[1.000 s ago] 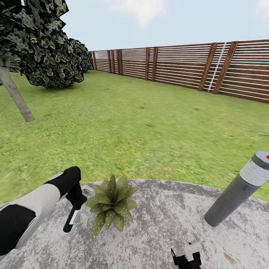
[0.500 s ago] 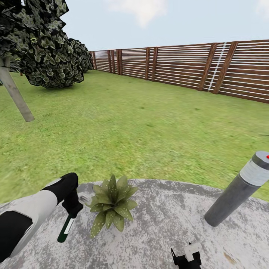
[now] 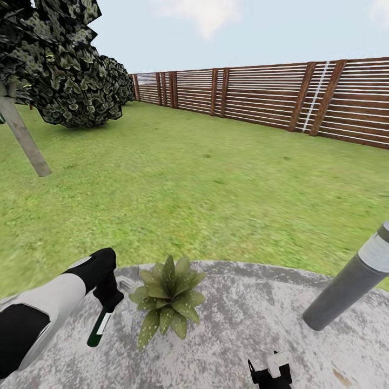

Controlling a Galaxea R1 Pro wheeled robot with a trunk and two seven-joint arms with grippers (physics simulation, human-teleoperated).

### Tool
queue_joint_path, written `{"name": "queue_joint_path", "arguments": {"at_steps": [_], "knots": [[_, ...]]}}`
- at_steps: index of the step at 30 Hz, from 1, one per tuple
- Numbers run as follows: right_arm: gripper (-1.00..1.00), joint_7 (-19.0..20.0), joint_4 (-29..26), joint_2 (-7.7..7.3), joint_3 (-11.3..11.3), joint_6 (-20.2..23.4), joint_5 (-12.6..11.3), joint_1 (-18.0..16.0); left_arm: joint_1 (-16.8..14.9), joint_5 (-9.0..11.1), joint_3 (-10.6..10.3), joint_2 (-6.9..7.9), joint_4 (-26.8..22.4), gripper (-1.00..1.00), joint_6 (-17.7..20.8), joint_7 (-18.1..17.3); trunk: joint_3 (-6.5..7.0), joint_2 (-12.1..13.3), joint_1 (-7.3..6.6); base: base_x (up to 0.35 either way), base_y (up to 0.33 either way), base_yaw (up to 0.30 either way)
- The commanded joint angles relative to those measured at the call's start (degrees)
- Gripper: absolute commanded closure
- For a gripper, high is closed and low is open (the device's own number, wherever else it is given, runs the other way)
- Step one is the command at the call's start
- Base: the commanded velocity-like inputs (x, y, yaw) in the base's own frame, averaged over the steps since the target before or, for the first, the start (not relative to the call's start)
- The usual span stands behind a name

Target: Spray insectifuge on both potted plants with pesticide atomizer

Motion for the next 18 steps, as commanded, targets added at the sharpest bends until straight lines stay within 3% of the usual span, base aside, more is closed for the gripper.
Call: {"name": "queue_joint_path", "arguments": {"at_steps": [1,6,9,13,18], "knots": [[-1.00,-0.21,0.06,0.00,-0.36,-0.19,0.60,-0.04,0.02,-0.53,-0.01,0.01,0.04,1.00,0.36,-0.58,-0.05,-0.02,0.01,0.257,0.119,0.000],[-1.00,-0.21,0.06,0.00,-0.36,-0.19,0.60,-0.04,0.68,-0.58,-0.08,0.09,0.37,1.00,0.28,-0.46,-0.05,-0.02,0.01,0.246,0.143,0.000],[-1.00,-0.21,0.06,0.05,-0.36,-0.19,0.60,-0.04,3.23,-0.65,-0.17,0.11,0.00,1.00,0.19,-0.25,-0.05,-0.02,0.01,0.026,0.017,-0.046],[-1.00,-0.21,0.06,0.09,-0.36,-0.19,0.60,-0.04,4.42,-0.57,-0.17,0.17,-0.05,1.00,0.17,-0.33,-0.05,-0.02,0.01,0.001,0.001,-0.224],[-1.00,-0.19,0.06,0.07,-0.36,-0.19,0.60,-0.04,4.94,-0.17,0.19,0.31,-1.14,1.00,-1.01,-0.34,-0.05,-0.02,0.01,0.000,0.000,-0.037]]}}
